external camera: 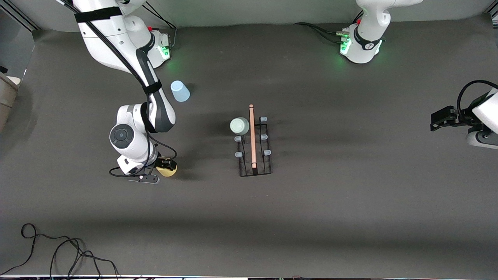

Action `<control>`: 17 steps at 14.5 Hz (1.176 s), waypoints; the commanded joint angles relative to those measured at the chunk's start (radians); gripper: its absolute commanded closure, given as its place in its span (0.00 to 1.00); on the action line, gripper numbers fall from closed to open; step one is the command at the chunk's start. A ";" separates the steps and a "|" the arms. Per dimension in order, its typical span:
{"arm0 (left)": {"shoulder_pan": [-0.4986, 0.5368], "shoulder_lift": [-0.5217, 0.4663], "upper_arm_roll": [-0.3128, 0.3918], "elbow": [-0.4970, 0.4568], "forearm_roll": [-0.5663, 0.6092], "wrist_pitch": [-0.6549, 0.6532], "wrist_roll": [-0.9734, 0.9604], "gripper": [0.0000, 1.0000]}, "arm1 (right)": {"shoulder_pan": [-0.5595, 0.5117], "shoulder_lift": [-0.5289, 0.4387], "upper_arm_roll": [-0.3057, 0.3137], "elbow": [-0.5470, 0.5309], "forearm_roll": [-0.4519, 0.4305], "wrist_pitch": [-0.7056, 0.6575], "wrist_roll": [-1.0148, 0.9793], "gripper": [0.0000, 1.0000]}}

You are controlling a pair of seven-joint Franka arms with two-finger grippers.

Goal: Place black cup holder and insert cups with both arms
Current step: 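Grasp the yellow cup with the right gripper and lift it, then carry the yellow cup to the holder and lower it into a slot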

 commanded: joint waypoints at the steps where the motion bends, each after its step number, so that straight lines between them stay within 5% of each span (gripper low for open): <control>1: -0.010 0.008 -0.004 0.037 0.014 -0.025 -0.069 0.00 | -0.003 0.000 0.004 -0.002 0.056 0.011 -0.067 0.62; 3: -0.012 0.008 -0.005 0.042 0.012 -0.028 -0.070 0.00 | -0.002 -0.009 0.004 -0.002 0.094 0.003 -0.078 0.94; 4: -0.010 0.008 -0.005 0.041 0.012 -0.030 -0.070 0.00 | 0.000 -0.019 0.004 0.000 0.096 0.002 -0.076 1.00; 11: -0.003 0.013 -0.005 0.042 0.001 -0.028 -0.072 0.00 | 0.021 -0.180 0.006 0.070 0.125 -0.236 0.069 1.00; 17: 0.001 0.014 -0.004 0.053 0.001 -0.031 -0.070 0.00 | 0.122 -0.158 0.007 0.257 0.126 -0.291 0.374 1.00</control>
